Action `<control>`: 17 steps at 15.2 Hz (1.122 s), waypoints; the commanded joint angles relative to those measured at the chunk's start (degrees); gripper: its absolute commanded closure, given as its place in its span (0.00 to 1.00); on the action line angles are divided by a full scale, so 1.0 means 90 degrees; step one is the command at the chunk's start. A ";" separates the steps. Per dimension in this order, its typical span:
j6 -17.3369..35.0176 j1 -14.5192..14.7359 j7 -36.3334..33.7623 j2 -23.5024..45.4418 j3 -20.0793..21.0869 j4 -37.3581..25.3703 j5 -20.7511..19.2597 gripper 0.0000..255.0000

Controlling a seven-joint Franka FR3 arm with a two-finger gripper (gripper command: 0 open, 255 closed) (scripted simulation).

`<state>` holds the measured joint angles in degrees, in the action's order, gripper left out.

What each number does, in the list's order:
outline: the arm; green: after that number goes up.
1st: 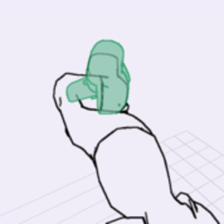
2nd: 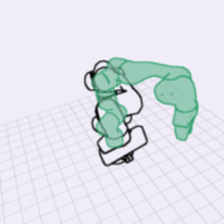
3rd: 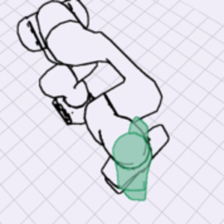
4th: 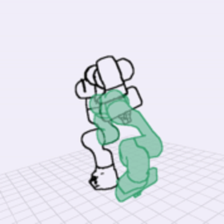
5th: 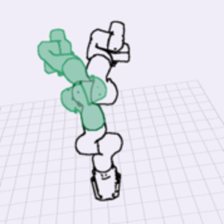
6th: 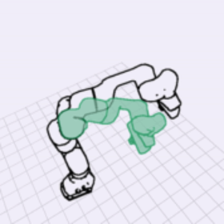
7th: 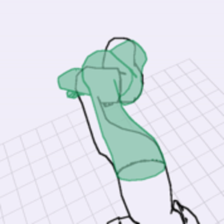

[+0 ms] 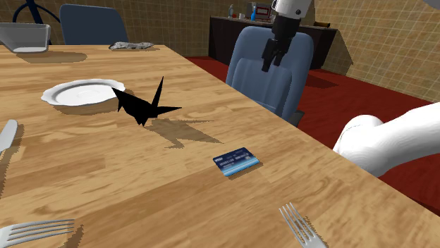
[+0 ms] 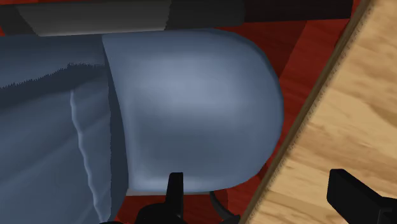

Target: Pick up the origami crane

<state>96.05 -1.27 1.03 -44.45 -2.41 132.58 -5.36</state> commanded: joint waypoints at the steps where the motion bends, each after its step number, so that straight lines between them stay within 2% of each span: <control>1: 0.0000 0.0000 0.0000 0.0000 0.0000 0.0000 0.0000 0.00; 9: 0.0735 0.0481 -0.0580 0.0865 0.0658 -0.0286 0.0618 0.00; 17: 0.1396 0.0867 -0.1100 0.1931 0.1307 -0.0928 0.1020 0.00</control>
<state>107.87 6.24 -8.36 -29.11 8.68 125.84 3.54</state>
